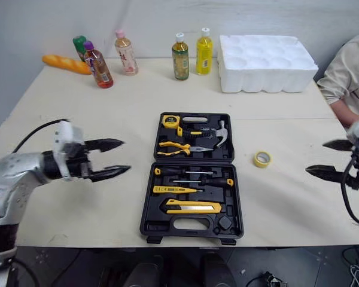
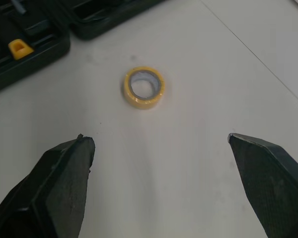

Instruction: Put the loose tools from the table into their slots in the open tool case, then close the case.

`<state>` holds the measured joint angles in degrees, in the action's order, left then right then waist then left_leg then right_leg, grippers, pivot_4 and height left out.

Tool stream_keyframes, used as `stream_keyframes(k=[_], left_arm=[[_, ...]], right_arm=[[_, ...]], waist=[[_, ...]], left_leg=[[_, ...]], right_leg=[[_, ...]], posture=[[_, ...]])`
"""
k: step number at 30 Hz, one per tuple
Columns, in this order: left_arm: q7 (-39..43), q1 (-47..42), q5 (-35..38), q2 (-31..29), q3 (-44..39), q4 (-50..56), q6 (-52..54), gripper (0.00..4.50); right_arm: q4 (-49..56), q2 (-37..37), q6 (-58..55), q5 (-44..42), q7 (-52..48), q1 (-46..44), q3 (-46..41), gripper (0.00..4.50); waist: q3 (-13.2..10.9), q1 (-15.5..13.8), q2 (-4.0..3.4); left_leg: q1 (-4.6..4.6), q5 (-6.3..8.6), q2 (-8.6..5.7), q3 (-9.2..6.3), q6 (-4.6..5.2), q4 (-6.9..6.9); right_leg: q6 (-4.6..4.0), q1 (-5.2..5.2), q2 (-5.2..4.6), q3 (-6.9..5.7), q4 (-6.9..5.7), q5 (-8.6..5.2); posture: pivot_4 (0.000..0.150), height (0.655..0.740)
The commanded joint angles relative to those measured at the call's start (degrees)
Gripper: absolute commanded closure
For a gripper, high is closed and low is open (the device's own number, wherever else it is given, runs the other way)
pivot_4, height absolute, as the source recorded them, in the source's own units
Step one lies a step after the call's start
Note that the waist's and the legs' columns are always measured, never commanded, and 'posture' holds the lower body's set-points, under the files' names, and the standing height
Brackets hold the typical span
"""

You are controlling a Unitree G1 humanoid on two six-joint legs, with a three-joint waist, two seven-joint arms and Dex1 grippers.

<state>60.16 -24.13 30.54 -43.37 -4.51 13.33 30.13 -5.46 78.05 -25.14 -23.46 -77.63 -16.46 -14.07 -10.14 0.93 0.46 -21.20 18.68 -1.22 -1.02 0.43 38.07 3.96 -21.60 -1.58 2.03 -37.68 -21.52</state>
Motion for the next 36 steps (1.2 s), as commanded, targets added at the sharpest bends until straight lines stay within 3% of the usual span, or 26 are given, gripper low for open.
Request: stream_keyframes(k=[1, 7, 14, 16, 22, 27, 36], left_arm=[[2.87, -4.48, 3.29, 1.06, 3.43, 4.93, 1.28, 0.09], [2.94, -11.63, 4.55, 5.41, 6.81, 2.27, 3.55, 0.09], [3.55, -13.27, 2.76, 8.27, 9.06, 0.13, 1.29, 0.09], [3.28, -13.35, 2.42, 8.97, 9.14, -0.46, 0.62, 0.09], [1.51, -14.39, 0.97, 11.16, 9.56, -1.66, -1.18, 0.09], [1.27, -14.11, 0.69, 12.06, 9.87, -0.78, -1.42, 0.09], [0.84, -14.12, -0.27, 12.51, 10.67, 0.66, -2.79, 0.09]], right_arm=[[-3.24, -0.48, 3.73, 7.31, -8.78, -12.59, 13.27, 0.00], [-12.99, -8.19, 8.31, 16.67, -14.87, -36.92, 35.20, 0.00], [-30.05, -17.18, 17.96, 24.15, -14.87, -52.07, 49.71, 0.00], [-33.09, -18.52, 21.35, 24.77, -14.87, -54.15, 53.41, 0.00], [-38.42, -20.08, 27.51, 24.83, -14.87, -57.04, 59.17, 0.00], [-39.90, -19.69, 31.80, 24.76, -14.87, -57.84, 63.84, 0.00], [-41.42, -21.58, 32.22, 23.84, -14.87, -56.42, 62.90, 0.00]], waist=[[-0.02, 0.48, -0.01], [-0.11, 0.93, -0.07], [-0.12, 0.70, -0.06], [-0.12, 0.68, -0.06], [-0.12, 0.58, -0.06], [-0.12, 0.79, -0.06], [-0.12, 0.67, -0.06]], left_leg=[[-0.06, -0.01, 0.00, 0.01, -0.02, 0.01], [-0.06, -0.08, 0.00, 0.08, -0.13, 0.11], [-0.69, -0.17, -0.01, 0.14, -0.26, 0.36], [-1.27, -0.16, 0.00, 0.09, -0.25, 0.87], [-1.89, -0.15, -0.04, 0.07, -0.24, 1.33], [-1.91, -0.15, -0.03, 0.08, -0.24, 1.33], [-1.91, -0.15, -0.03, 0.08, -0.24, 1.43]], right_leg=[[0.00, -0.05, 0.00, 0.01, -0.01, 0.00], [0.00, -0.17, 0.03, 0.09, -0.18, 0.00], [0.00, -0.88, 0.02, 0.11, -0.45, 0.00], [0.00, -1.38, 0.01, 0.04, -0.89, 0.00], [0.00, -1.94, -0.03, 0.00, -1.13, 0.00], [0.00, -2.02, -0.01, 0.01, -1.21, 0.00], [0.00, -2.05, 0.00, 0.01, -1.33, 0.00]], posture=[[0.150, 0.7400], [0.150, 0.7400], [0.150, 0.7400], [0.150, 0.7400], [0.150, 0.7400], [0.150, 0.7400], [0.150, 0.7400]])
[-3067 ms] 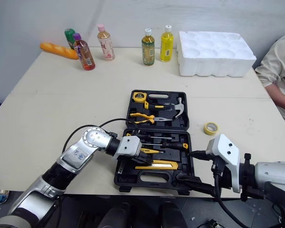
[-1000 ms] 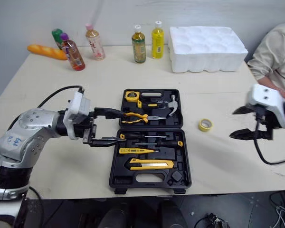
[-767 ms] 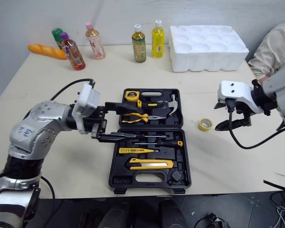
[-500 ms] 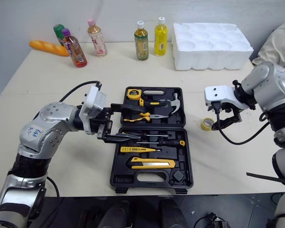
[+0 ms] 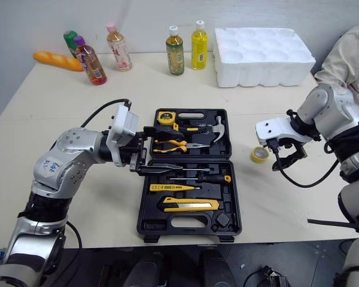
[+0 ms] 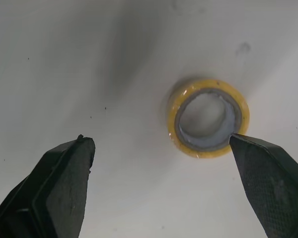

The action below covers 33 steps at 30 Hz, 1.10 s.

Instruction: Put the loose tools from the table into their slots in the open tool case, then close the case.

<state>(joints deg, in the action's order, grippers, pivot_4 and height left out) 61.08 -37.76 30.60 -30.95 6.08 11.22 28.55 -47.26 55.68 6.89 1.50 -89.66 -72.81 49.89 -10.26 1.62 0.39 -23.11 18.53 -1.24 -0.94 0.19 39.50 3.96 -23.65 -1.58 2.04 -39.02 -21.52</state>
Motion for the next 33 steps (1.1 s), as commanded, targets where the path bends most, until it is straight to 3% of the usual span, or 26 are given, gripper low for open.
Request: stream_keyframes(k=[1, 15, 33], left_arm=[[-0.07, -0.46, -0.39, 0.07, 0.11, 2.83, -1.28, 0.09], [0.40, -1.37, -1.16, 0.60, 0.46, 1.52, -2.26, 0.09], [1.36, -2.20, -1.49, 0.29, 0.40, 1.12, -1.55, 0.09]], right_arm=[[0.67, 0.90, -0.01, -1.40, -2.84, 0.08, -0.91, 0.00], [2.24, 0.91, -1.37, -1.53, -2.84, 1.80, -2.08, 0.00], [-0.53, -3.55, 0.42, 5.01, -2.10, 5.74, -10.46, 0.00]], waist=[[0.00, -0.03, 0.00], [0.00, 0.01, 0.00], [0.00, 0.01, 0.00]], left_leg=[[0.00, 0.00, 0.00, 0.00, 0.00, 0.01], [-0.02, 0.00, 0.00, 0.00, 0.00, 0.11], [-0.02, 0.01, 0.00, 0.00, 0.01, 0.23]], right_leg=[[0.00, 0.00, 0.00, 0.00, 0.00, 0.00], [0.00, 0.00, 0.00, 0.00, -0.07, 0.00], [0.00, 0.01, 0.01, 0.00, -0.20, 0.00]], posture=[[0.150, 0.7400], [0.150, 0.7400], [0.150, 0.7400]])
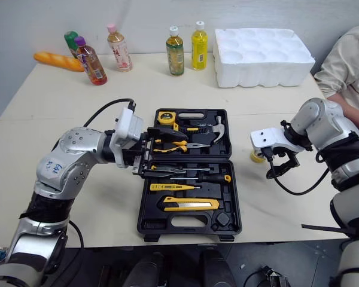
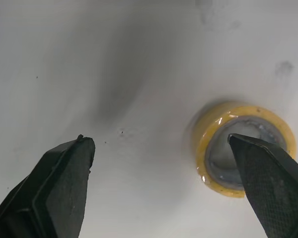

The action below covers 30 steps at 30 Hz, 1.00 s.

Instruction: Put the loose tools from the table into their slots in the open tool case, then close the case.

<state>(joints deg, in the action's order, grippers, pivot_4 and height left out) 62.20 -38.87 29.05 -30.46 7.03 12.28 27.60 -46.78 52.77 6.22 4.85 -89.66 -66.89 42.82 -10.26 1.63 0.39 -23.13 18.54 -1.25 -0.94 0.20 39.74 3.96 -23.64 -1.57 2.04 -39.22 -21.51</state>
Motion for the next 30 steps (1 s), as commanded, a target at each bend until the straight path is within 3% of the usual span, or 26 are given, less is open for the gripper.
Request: stream_keyframes(k=[1, 2, 6, 13, 20, 24, 30], left_arm=[[0.23, -1.14, 0.07, -0.19, -0.55, 0.04, -0.57, 0.09], [0.25, -1.17, 0.10, -0.21, -0.56, 0.02, -0.53, 0.09], [0.23, -1.17, 0.17, -0.22, -0.59, -0.05, -0.50, 0.00], [0.31, -0.72, -0.02, -0.33, -0.45, -0.16, -0.91, 0.00], [0.42, 0.34, 0.07, -0.63, -0.21, 0.63, -0.86, 0.00], [3.25, 3.87, -0.33, -2.99, 1.72, 2.78, -1.02, 0.00], [6.32, 7.23, 0.88, -5.07, 3.14, 5.15, -0.48, 0.00]], right_arm=[[-1.31, -1.10, 1.48, 2.26, -1.74, -0.02, -4.06, 0.00], [-1.53, -1.50, 1.68, 2.84, -1.62, 0.15, -4.68, 0.00], [-1.52, -2.09, 2.23, 4.38, -2.16, 1.12, -6.53, 1.05], [-0.94, -1.99, 3.39, 6.15, -0.23, 3.77, -11.20, 4.46], [9.56, 3.51, 1.93, 3.29, -2.47, 8.01, -17.51, 4.46], [36.99, 10.54, -12.75, -10.99, -2.84, 18.31, -22.01, 4.46], [70.70, 13.87, -32.98, -26.77, 2.52, 36.08, -29.91, 4.46]], waist=[[0.00, 0.02, 0.00], [0.00, 0.02, 0.00], [0.00, -0.03, 0.00], [0.00, 0.04, 0.00], [0.00, -0.07, 0.00], [0.01, -0.02, -0.01], [0.01, -0.31, -0.01]], left_leg=[[0.00, 0.00, 0.00, 0.00, 0.00, 0.01], [0.00, 0.00, 0.00, 0.00, 0.00, 0.01], [0.00, 0.00, 0.00, 0.00, 0.00, 0.06], [0.00, 0.00, 0.00, 0.00, 0.00, 0.08], [-0.03, 0.01, 0.00, 0.00, 0.01, 0.12], [-0.03, 0.01, 0.01, -0.04, 0.01, 0.06], [0.02, 0.04, 0.02, -0.14, 0.02, 0.20]], right_leg=[[0.00, 0.00, 0.00, 0.00, -0.02, 0.00], [0.00, 0.00, 0.00, 0.00, -0.21, 0.00], [0.00, 0.00, 0.00, -0.01, -0.27, 0.00], [0.00, 0.00, 0.01, 0.00, -0.30, 0.00], [0.00, 0.01, 0.00, 0.00, -0.29, 0.00], [0.00, -0.01, 0.01, 0.00, -0.31, 0.00], [0.00, 0.01, 0.05, -0.01, -0.29, 0.00]], posture=[[0.150, 0.7400], [0.150, 0.7400], [0.150, 0.7400], [0.150, 0.7400], [0.150, 0.7400], [0.150, 0.7400], [0.150, 0.7400]])
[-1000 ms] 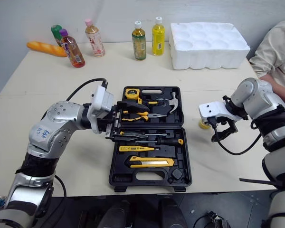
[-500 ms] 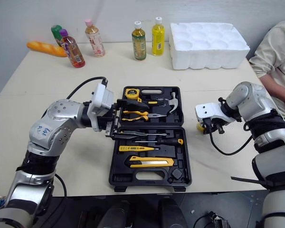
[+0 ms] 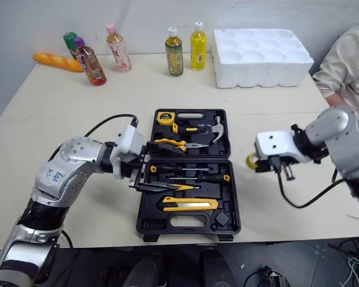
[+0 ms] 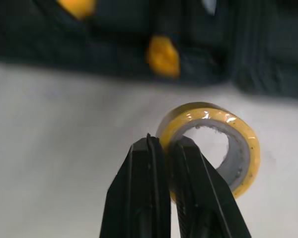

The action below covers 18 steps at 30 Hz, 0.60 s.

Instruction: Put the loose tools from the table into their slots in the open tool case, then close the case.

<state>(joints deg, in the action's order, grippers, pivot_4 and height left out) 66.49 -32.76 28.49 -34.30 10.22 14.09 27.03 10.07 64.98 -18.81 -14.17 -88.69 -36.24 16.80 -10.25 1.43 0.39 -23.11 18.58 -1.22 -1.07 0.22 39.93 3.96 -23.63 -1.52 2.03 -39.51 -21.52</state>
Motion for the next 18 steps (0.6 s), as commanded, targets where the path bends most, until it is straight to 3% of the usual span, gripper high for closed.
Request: stream_keyframes(k=[1, 9, 18], left_arm=[[3.10, 1.94, 1.26, -1.80, 0.52, 3.74, -0.30, 0.00], [7.47, 4.03, -0.06, -4.46, 2.47, 5.44, -2.26, 0.00], [6.77, 2.82, 0.06, -3.44, 2.39, 5.12, -2.47, 0.00]], right_arm=[[18.51, 1.57, -9.61, -8.93, 2.97, 8.42, -4.20, 4.46], [27.37, -0.27, -13.90, -6.28, 11.28, 16.04, -2.48, 4.46], [25.66, 2.09, -11.16, -3.42, 11.48, 18.51, -3.00, 4.46]], waist=[[0.00, -0.22, 0.00], [0.03, -0.22, 0.05], [0.03, -0.03, 0.05]], left_leg=[[0.01, 0.01, 0.00, -0.02, 0.03, 0.02], [0.08, 0.09, -0.11, -0.02, 0.16, 0.10], [0.08, 0.09, -0.11, -0.01, 0.16, 0.06]], right_leg=[[0.00, 0.04, 0.00, -0.01, 0.00, 0.00], [0.01, 0.17, -0.09, 0.02, 0.07, 0.00], [0.01, 0.16, -0.07, 0.04, 0.06, 0.00]], posture=[[0.150, 0.7400], [0.150, 0.7400], [0.150, 0.7400]])
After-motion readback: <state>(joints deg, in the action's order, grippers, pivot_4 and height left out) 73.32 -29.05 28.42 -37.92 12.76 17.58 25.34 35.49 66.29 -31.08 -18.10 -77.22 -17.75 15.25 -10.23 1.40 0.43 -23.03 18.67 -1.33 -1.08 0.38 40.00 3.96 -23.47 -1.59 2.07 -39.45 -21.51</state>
